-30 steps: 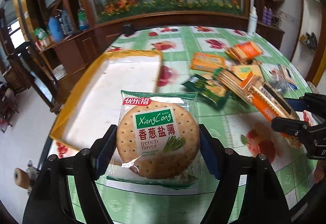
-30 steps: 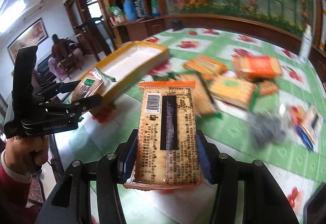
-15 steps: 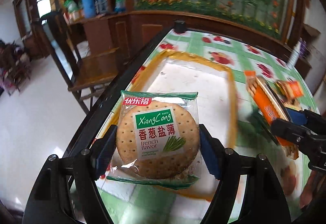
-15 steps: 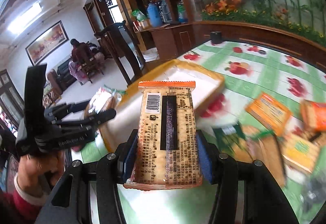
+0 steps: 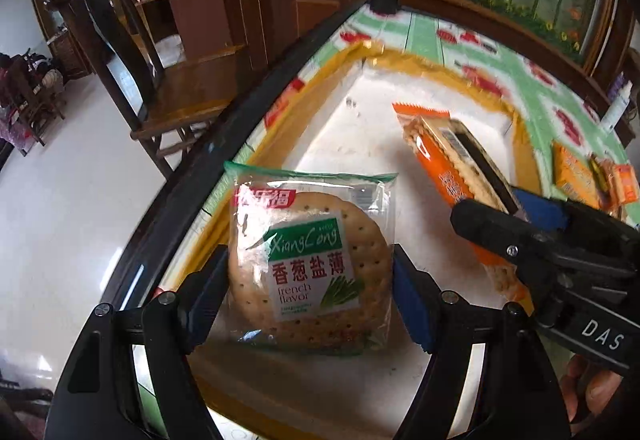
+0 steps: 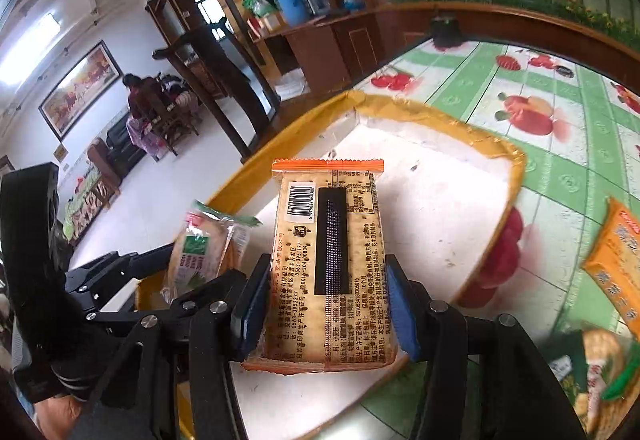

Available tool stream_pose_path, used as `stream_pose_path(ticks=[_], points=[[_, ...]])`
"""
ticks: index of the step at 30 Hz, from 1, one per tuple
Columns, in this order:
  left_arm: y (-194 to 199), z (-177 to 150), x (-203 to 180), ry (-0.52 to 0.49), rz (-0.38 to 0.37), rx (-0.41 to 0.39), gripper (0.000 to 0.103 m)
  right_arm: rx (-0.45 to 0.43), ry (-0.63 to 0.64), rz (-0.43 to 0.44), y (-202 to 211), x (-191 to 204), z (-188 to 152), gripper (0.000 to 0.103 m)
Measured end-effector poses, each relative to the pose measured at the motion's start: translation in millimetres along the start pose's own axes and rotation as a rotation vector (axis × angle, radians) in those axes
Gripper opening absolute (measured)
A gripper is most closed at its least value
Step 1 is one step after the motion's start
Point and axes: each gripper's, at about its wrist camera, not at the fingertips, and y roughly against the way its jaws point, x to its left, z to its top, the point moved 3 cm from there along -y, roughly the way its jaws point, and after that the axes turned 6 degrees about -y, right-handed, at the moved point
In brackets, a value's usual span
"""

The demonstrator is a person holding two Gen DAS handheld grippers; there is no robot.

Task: Organize snacks
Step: 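Carry both packs over the white tray and release them inside, then grasp the green snack pack with left tool while right tool grasps a cracker pack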

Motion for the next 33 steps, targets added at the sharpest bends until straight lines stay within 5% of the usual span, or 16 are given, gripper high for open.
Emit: stream_pose_path(ticks=[13, 25, 33], points=[[11.7, -4.7, 3.0, 0.037, -0.003, -0.007, 0.079, -0.010, 0.013, -0.010, 6.4, 0.0, 1.0, 0.057], [67.7, -10.7, -13.2, -0.018, 0.092, -0.180, 0.086, -0.118, -0.028, -0.042, 80.2, -21.7, -18.8, 0.072], [86.7, -15.7, -51.1, -0.053, 0.016, -0.215, 0.087, -0.203, -0.084, -0.095, 151.0, -58.6, -54.9, 0.078]])
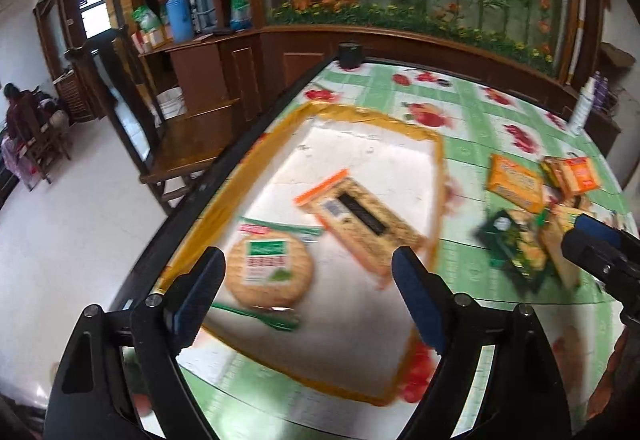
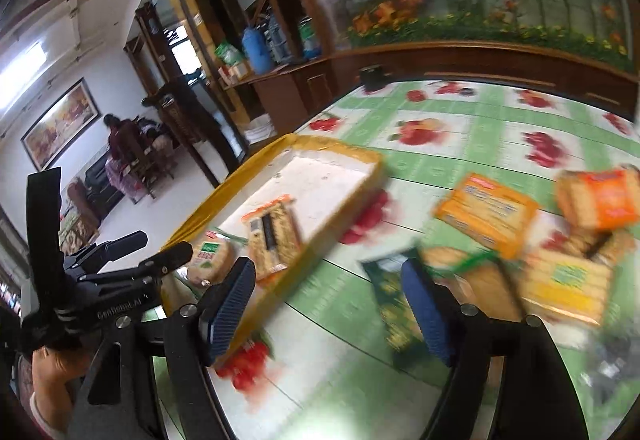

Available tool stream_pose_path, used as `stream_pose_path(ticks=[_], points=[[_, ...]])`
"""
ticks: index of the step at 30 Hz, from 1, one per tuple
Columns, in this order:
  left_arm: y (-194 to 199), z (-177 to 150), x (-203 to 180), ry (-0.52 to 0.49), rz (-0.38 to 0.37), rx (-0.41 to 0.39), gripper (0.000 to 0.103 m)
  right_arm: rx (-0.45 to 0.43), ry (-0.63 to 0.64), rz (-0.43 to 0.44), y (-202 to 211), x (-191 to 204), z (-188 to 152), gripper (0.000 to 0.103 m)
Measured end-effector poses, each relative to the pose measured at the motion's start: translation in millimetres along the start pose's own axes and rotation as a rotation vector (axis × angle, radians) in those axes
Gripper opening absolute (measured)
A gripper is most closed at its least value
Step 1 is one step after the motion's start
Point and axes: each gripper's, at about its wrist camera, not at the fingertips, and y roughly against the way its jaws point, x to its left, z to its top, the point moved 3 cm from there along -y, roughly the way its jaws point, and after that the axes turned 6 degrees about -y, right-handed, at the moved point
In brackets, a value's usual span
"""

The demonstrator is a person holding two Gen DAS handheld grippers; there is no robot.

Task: Organize snacks
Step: 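Grasp the green snack pack with left tool while right tool grasps a cracker pack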

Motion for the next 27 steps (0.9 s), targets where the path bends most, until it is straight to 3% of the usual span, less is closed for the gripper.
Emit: stream_pose_path(ticks=[6, 11, 16, 21, 27], points=[[6.7, 1.5, -50.7, -0.050, -0.109, -0.003, 0.092, -0.070, -0.035, -0.122, 52.6, -48.8, -16.9, 0.084], [-0.4, 1.3, -95.2, -0.097, -0.163, 0.031, 0.092, -0.069, -0.041, -0.195, 72.8, -82.6, -29.8, 0.084], [-8.8, -0.3, -121.9, -0.115, -0.188, 0.064, 0.092, -0.042, 0.001, -0.166, 69.6, -92.3, -33.3, 0.084], [-13.6, -4.9, -121.5, -0.110, -0.174, 0.082, 0.092, 0.024, 0.136, -0.087, 41.2, -76.2, -32.3, 0.082], [-27.0, -1.4, -121.5, -0.076, -0.190, 0.109, 0.092, 0.106, 0.156, -0.059, 6.5, -80.4, -25.4, 0.079]])
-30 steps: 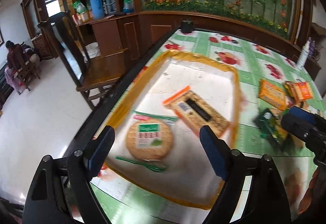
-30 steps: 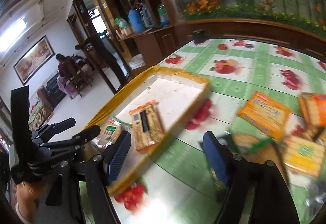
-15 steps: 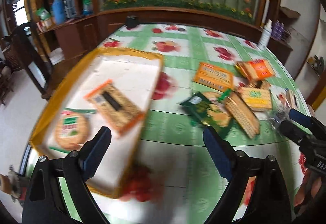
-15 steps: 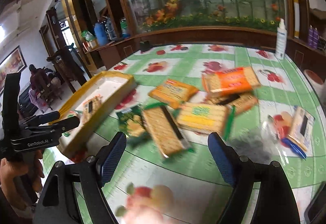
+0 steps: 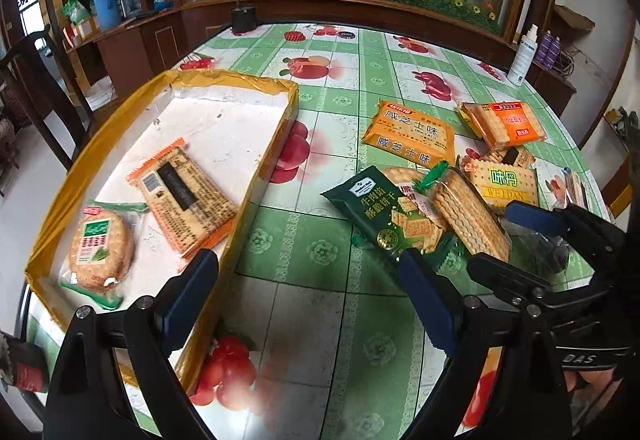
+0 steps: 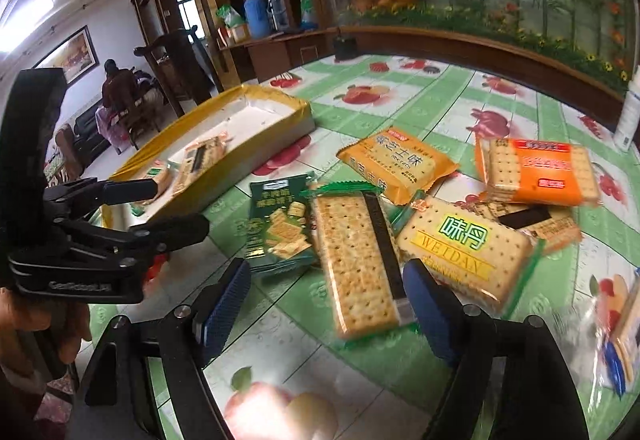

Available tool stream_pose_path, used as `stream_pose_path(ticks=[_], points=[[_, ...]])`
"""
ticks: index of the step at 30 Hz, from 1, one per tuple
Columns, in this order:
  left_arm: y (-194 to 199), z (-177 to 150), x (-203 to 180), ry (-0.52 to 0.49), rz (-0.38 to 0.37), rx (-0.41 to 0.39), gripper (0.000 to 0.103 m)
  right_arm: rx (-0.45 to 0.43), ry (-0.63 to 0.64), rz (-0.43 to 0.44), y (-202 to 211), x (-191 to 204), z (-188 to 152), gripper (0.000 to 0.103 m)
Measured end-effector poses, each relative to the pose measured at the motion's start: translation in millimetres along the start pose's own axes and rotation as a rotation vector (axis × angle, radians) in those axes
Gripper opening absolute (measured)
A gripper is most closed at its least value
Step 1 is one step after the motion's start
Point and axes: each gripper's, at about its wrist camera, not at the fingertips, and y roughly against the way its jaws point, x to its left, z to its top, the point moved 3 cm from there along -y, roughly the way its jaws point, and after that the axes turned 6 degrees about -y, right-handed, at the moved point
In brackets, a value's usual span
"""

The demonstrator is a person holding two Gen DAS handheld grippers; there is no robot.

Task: Organize snacks
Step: 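Grasp the green snack pack with left tool while right tool grasps a cracker pack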

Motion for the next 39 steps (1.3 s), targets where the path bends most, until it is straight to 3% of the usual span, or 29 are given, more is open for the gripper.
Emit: stream_pose_path(ticks=[7, 10, 11, 19, 24, 26, 28, 29, 30, 36, 39], points=[[-21.5, 16.9, -9.3, 0.045, -0.032, 0.034, 0.092, 0.072, -0.030, 0.000, -27.2, -17.4, 1.6, 0.078], [-32.9, 23.4, -17.6, 0.047, -0.033, 0.055, 0.092, 0.089, -0.053, 0.012, -33.3, -21.7, -2.4, 0.061], [-35.6, 23.3, -19.5, 0.046, -0.035, 0.063, 0.092, 0.085, -0.064, 0.011, -33.8, -23.8, -3.7, 0.048], [-57.1, 20.2, -28.0, 0.081, -0.050, 0.103, 0.092, 0.051, -0.143, 0.007, -11.1, -36.7, -13.0, 0.048], [-63.0, 25.0, -25.1, 0.101, -0.049, 0.071, 0.092, -0.009, -0.188, 0.008, 16.4, -43.5, -18.6, 0.048], [-62.0, 25.0, -26.7, 0.079, -0.072, 0.055, 0.085, -0.021, -0.191, 0.007, 23.4, -43.6, -19.6, 0.048], [-55.7, 25.1, -31.2, 0.045, -0.076, 0.032, 0.061, -0.034, -0.201, 0.011, 30.8, -44.3, -20.2, 0.048], [-52.5, 25.5, -33.6, 0.029, -0.069, 0.025, 0.056, -0.036, -0.207, 0.011, 33.0, -44.8, -20.3, 0.048], [-50.1, 25.3, -36.1, 0.013, -0.074, 0.021, 0.040, -0.039, -0.211, 0.012, 34.8, -44.7, -20.4, 0.048], [-42.4, 22.2, -31.8, -0.011, -0.111, 0.004, 0.013, -0.053, -0.225, 0.013, 43.1, -44.8, -23.6, 0.048], [-38.1, 18.3, -28.9, -0.015, -0.142, -0.005, 0.008, -0.061, -0.230, 0.017, 46.1, -43.0, -24.9, 0.048]])
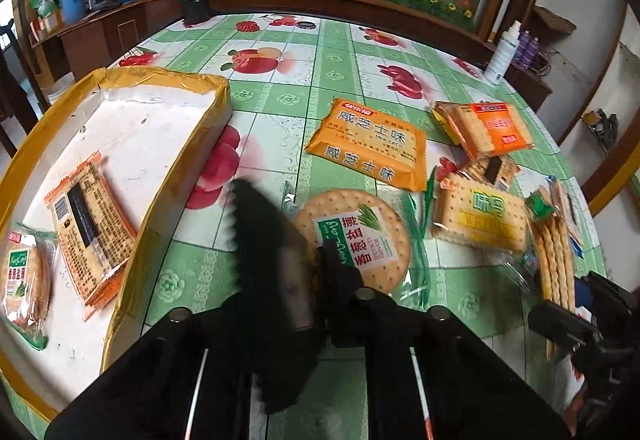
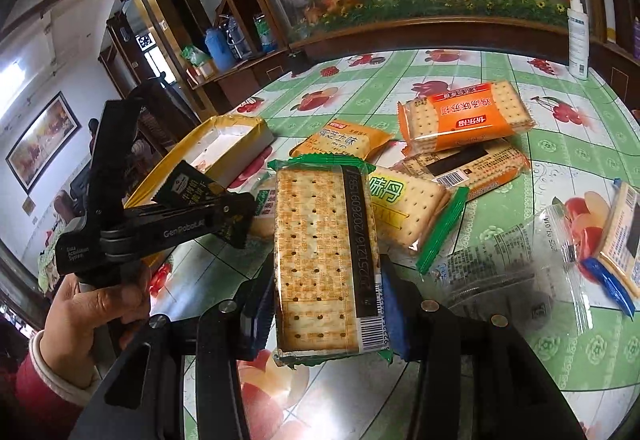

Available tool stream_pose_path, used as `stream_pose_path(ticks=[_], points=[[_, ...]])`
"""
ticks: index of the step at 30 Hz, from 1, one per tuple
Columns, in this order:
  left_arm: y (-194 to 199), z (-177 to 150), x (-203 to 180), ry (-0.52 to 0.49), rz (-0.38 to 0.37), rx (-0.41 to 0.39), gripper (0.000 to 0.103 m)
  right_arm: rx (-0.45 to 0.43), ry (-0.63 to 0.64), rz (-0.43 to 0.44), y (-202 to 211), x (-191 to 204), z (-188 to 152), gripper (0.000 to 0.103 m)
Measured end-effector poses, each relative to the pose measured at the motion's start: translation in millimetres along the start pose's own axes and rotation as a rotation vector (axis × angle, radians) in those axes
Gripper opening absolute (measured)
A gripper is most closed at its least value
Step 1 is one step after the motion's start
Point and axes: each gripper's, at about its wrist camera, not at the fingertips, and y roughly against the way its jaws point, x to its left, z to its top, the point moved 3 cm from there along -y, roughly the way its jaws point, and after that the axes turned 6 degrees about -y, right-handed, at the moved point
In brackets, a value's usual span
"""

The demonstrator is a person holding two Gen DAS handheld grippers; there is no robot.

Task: Organize snacks
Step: 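Grasp the green snack pack with left tool while right tool grasps a cracker pack, then carry both packs to the white tray and release them inside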

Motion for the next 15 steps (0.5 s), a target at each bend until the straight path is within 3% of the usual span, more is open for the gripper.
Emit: stream_pose_path(ticks=[6, 15], points=[[18.4, -7.6, 2.5, -0.009, -0.037, -0.040, 0.008, -0.010, 0.006, 0.013, 4.9, 9.5, -1.1, 0.048], [60.1, -12.5, 17.4, -0.012, -0.010, -0.119, 0.008, -0.044, 0.035, 0.032, 15.8, 34.2, 2.6, 0.048]])
